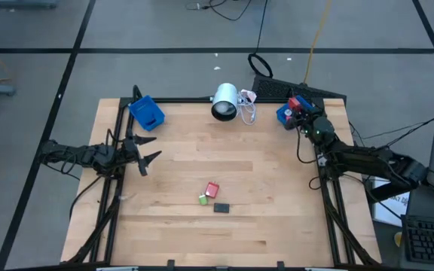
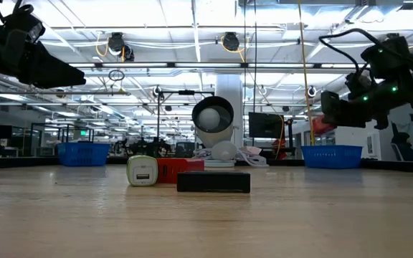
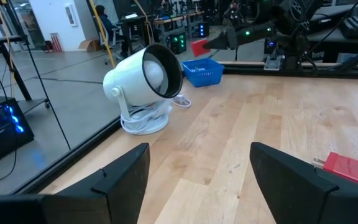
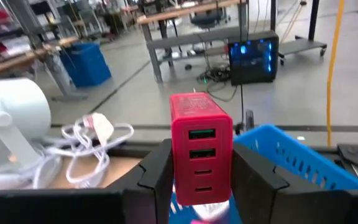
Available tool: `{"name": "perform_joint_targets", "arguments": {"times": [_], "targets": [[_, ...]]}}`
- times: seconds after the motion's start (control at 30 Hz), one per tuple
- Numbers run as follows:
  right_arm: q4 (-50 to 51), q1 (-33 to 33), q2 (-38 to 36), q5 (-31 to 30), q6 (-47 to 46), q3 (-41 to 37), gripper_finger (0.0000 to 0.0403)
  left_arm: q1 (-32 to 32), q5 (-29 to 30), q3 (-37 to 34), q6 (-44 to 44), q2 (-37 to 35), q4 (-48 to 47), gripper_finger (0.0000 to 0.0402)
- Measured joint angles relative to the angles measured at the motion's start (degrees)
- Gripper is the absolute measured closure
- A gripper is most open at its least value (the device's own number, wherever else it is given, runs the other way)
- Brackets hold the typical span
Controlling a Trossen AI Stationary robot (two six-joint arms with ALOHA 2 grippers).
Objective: Pick & Place Office items
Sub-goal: Put the top red charger adapter into the right blue bin
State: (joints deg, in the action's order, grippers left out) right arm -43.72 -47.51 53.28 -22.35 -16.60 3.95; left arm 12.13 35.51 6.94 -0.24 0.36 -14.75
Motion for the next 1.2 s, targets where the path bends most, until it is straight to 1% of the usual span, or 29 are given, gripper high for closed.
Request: {"name": "perform_joint_targets", "arguments": {"times": [0.27, 0.33, 0.47, 0.63, 0.73, 1.07, 1.2], "targets": [[7.9, -0.1, 0.0, -0.6, -0.1, -0.1, 0.0284, 0.0, 0.0, 0.0, 0.0, 0.0, 0.0, 0.0108], [9.2, -0.1, 0.0, -2.1, -0.2, -0.1, 0.0284, 0.0, 0.0, 0.0, 0.0, 0.0, 0.0, 0.011], [11.8, -0.1, 0.0, -6.8, -0.6, -0.2, 0.0284, 0.0, 0.0, 0.0, 0.0, 0.0, 0.0, 0.0118], [15.2, -0.1, 0.0, -16.6, -3.6, -0.2, 0.0284, 0.0, 0.0, 0.0, 0.0, 0.0, 0.0, 0.0128], [16.8, -0.1, 0.0, -17.0, -2.5, -0.2, 0.0284, 0.0, 0.0, 0.0, 0.0, 0.0, 0.0, 0.0126], [16.6, -0.1, 0.0, -16.9, -2.1, -0.2, 0.0284, 0.0, 0.0, 0.0, 0.0, 0.0, 0.0, 0.0107], [16.3, -0.1, 0.0, -16.9, -2.0, -0.2, 0.0284, 0.0, 0.0, 0.0, 0.0, 0.0, 0.0, 0.0107]]}}
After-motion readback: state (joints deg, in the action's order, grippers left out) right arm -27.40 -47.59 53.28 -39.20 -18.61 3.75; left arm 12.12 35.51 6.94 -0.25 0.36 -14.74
